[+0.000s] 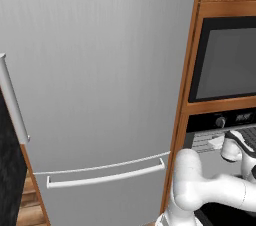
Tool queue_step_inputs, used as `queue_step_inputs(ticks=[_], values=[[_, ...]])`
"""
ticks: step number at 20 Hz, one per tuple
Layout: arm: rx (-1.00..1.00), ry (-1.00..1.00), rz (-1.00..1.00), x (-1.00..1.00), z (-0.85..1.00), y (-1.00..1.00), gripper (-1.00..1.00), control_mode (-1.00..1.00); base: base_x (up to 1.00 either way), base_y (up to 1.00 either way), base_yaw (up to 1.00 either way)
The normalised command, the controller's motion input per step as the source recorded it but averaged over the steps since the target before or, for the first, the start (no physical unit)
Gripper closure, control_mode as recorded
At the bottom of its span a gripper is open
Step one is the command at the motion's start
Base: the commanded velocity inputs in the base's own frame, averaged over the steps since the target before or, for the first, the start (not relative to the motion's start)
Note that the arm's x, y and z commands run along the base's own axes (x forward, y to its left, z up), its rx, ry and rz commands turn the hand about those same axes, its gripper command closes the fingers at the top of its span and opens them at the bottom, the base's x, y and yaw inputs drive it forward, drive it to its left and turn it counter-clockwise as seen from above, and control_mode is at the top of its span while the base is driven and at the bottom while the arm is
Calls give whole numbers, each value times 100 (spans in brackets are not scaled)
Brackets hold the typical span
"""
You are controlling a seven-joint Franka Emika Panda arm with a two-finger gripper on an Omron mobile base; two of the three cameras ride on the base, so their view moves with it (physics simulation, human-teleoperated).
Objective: Take the fish from the oven and place it on the plate on the counter.
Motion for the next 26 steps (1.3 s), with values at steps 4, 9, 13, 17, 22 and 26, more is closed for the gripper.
queue_step_inputs(ticks=[4,9,13,17,22,26], values=[[-17,3,0,15,-100,-4,100,-100,0,0,0],[-24,1,3,0,-100,0,100,-100,0,0,0],[-17,5,6,-29,-100,15,100,-100,0,0,0],[-1,6,13,-100,-100,47,100,-100,0,0,0],[0,4,22,-100,-100,60,100,-100,0,0,0],[0,7,19,-100,-100,62,100,-100,0,0,0]])
